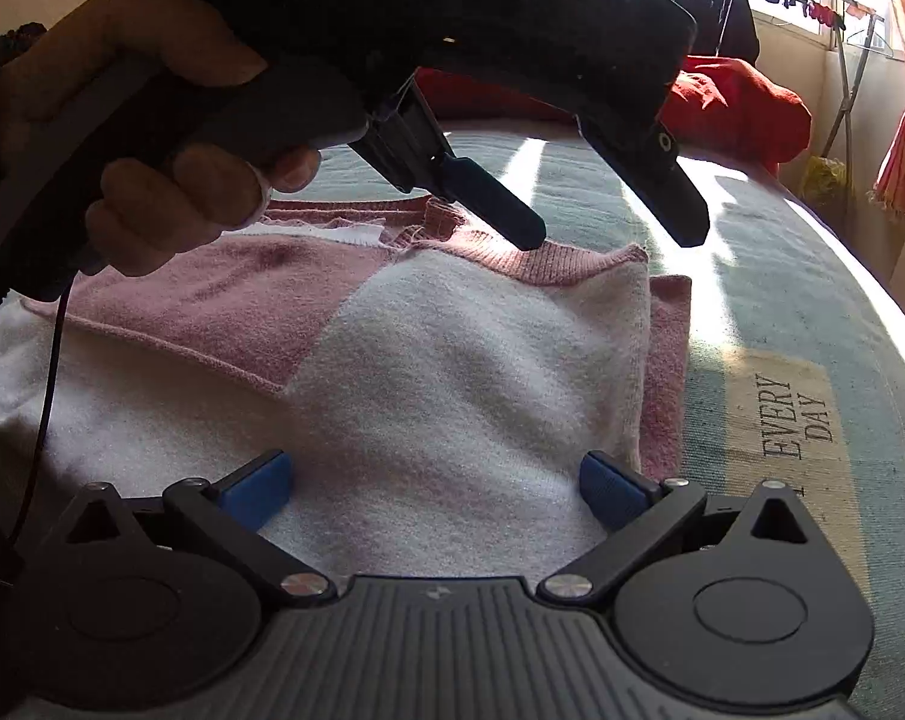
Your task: Fold clothes
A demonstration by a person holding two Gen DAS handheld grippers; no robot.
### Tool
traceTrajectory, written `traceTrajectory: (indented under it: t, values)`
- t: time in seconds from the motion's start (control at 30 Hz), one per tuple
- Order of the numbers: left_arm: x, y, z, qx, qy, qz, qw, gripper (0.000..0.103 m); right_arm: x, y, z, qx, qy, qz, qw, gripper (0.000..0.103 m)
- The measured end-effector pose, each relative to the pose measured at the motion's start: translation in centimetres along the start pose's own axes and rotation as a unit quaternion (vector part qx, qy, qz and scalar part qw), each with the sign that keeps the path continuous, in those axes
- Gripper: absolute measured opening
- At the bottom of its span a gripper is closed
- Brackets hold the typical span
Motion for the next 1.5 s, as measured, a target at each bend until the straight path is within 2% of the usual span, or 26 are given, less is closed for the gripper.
traceTrajectory:
  t: [0.1,0.17,0.27,0.43,0.53,0.67,0.8,0.93,1.07,1.17,1.27,1.37,1.4,1.5]
  values:
    - [-0.7,-3.0,-0.1,-0.022,0.017,0.0,0.9996,0.084,0.0,0.1,0.2,0.004,0.004,-0.001,1.0,0.103]
    - [-1.1,-3.9,-0.1,-0.02,0.023,-0.003,0.9995,0.084,0.0,0.2,0.1,0.005,0.004,0.001,1.0,0.103]
    - [-0.6,-2.9,-0.3,-0.016,0.027,-0.009,0.9995,0.084,0.0,0.5,-0.1,0.004,0.001,0.0,1.0,0.103]
    - [0.3,2.5,-0.2,-0.003,-0.004,-0.041,0.9991,0.084,0.1,2.7,-0.9,0.015,-0.028,-0.006,0.999,0.103]
    - [-0.2,6.7,0.9,0.003,-0.009,-0.075,0.9972,0.084,-0.3,4.2,-0.9,0.021,-0.043,-0.012,0.999,0.103]
    - [-1.6,12.6,2.9,0.009,0.007,-0.12,0.9927,0.084,-1.9,6.2,-0.8,0.029,-0.047,-0.019,0.998,0.103]
    - [-3.8,17.5,6.0,0.033,0.049,-0.138,0.9887,0.087,-3.9,7.7,-0.9,0.036,-0.046,-0.027,0.998,0.103]
    - [-5.8,19.3,10.5,0.046,0.093,-0.157,0.9822,0.087,-5.1,8.2,-0.8,0.031,-0.064,-0.046,0.996,0.103]
    - [-7.0,19.8,14.8,0.061,0.121,-0.185,0.9733,0.087,-6.2,8.5,-0.6,0.023,-0.058,-0.042,0.997,0.103]
    - [-6.3,21.1,17.0,0.087,0.114,-0.19,0.9714,0.087,-6.6,8.7,-0.6,0.021,-0.051,-0.036,0.998,0.103]
    - [-5.4,23.4,17.9,0.111,0.087,-0.211,0.9673,0.087,-6.8,8.9,-0.6,0.019,-0.05,-0.031,0.998,0.103]
    - [-5.6,25.7,18.3,0.139,0.08,-0.242,0.957,0.088,-7.0,8.9,-0.8,0.02,-0.055,-0.029,0.998,0.103]
    - [-6.2,26.2,18.6,0.142,0.088,-0.243,0.9556,0.088,-7.0,8.9,-0.8,0.021,-0.061,-0.033,0.997,0.103]
    - [-8.2,26.6,20.1,0.116,0.142,-0.233,0.955,0.088,-7.2,8.6,-0.8,0.019,-0.081,-0.046,0.995,0.103]
Point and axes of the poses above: each gripper's, at about its wrist camera, not at the fingertips, and y roughly against the way its jaws point, x to its right, z to its underside, the point moved 2 cm from there along -y, roughly the way its jaws point, and after that the axes turned 10 degrees about x, right-handed, at the moved point
